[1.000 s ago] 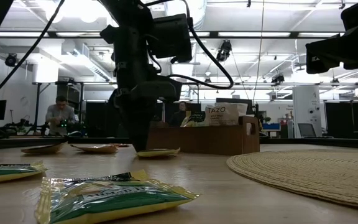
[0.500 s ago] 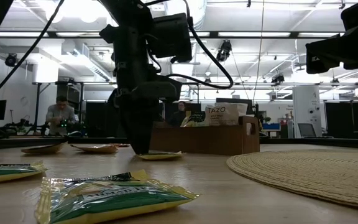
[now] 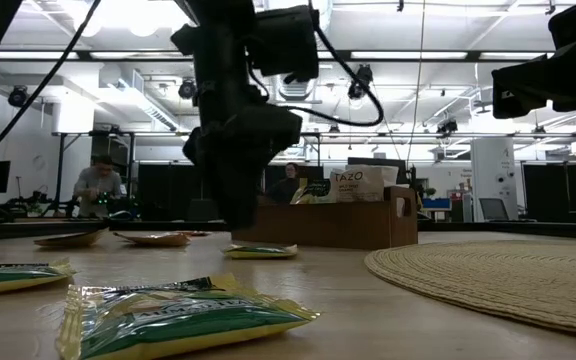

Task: Pick & Place Tea
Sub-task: Put the yellow tea bag into the middle section of the wooden organizer

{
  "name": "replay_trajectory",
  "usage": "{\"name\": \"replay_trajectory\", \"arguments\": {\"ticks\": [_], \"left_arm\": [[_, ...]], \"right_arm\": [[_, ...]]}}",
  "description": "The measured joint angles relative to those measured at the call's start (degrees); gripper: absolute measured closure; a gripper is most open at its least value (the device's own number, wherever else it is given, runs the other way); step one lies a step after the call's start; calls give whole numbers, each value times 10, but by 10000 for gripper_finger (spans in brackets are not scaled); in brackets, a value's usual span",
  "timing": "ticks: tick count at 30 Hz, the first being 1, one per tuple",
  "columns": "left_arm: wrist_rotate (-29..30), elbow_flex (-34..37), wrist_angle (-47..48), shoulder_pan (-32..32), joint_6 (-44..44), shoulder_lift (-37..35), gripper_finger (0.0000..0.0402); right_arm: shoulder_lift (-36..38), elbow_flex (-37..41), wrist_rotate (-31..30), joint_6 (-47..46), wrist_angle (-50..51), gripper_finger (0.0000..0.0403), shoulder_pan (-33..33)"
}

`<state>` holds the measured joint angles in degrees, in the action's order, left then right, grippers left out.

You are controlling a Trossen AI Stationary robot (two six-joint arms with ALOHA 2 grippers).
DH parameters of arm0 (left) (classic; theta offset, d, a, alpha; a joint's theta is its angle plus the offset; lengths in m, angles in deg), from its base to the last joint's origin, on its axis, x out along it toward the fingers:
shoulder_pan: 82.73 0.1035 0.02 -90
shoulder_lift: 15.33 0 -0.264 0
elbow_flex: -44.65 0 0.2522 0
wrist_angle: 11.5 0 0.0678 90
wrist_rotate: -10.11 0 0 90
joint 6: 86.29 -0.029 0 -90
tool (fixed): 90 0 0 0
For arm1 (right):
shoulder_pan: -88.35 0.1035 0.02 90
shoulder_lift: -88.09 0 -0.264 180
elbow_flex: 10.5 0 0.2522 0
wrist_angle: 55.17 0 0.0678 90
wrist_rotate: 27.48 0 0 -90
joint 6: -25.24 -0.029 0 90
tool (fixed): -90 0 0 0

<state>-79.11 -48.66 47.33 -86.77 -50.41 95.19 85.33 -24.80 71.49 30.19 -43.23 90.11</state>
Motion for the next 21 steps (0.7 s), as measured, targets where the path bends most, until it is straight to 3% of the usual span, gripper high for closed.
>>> {"name": "replay_trajectory", "arguments": {"ticks": [21], "left_arm": [[52,-37,8,-54,-59,44,231]], "right_arm": [[0,0,0,0,0,394,0]]}}
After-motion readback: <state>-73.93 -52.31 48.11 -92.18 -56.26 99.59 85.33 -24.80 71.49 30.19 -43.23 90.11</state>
